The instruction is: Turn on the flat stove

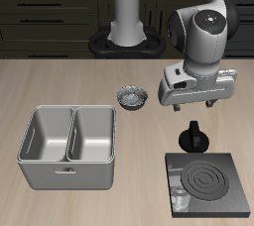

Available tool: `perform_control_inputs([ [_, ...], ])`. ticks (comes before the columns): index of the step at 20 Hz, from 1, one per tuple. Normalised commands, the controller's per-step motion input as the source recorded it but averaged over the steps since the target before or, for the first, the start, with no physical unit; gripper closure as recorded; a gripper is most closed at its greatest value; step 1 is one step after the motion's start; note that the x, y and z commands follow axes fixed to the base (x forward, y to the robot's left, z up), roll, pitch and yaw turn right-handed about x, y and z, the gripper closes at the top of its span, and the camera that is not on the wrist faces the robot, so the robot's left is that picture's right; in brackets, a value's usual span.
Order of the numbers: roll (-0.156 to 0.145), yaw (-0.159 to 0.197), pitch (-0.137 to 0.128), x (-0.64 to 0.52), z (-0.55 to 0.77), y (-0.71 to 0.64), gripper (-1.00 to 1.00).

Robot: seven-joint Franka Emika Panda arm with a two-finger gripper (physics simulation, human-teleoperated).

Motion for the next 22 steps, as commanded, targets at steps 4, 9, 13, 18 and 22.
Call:
perform_control_inputs([
  [4,-0.011,-0.028,-0.052,-0.14,-0.22,-0.06,-1.00],
  [9,-0.005,-0.024,-0.003,-0.09,-0.28,-0.06,-1.00],
  [13,-0.004,-0.018,0.020,-0.01,-0.23,-0.04,-1.00],
  [18,0.011,0.028,0.013,0.02,-0.28,0.30,-1.00],
  [22,-0.001,0.019,0.033,0.03,-0.19,0.23,-1.00],
])
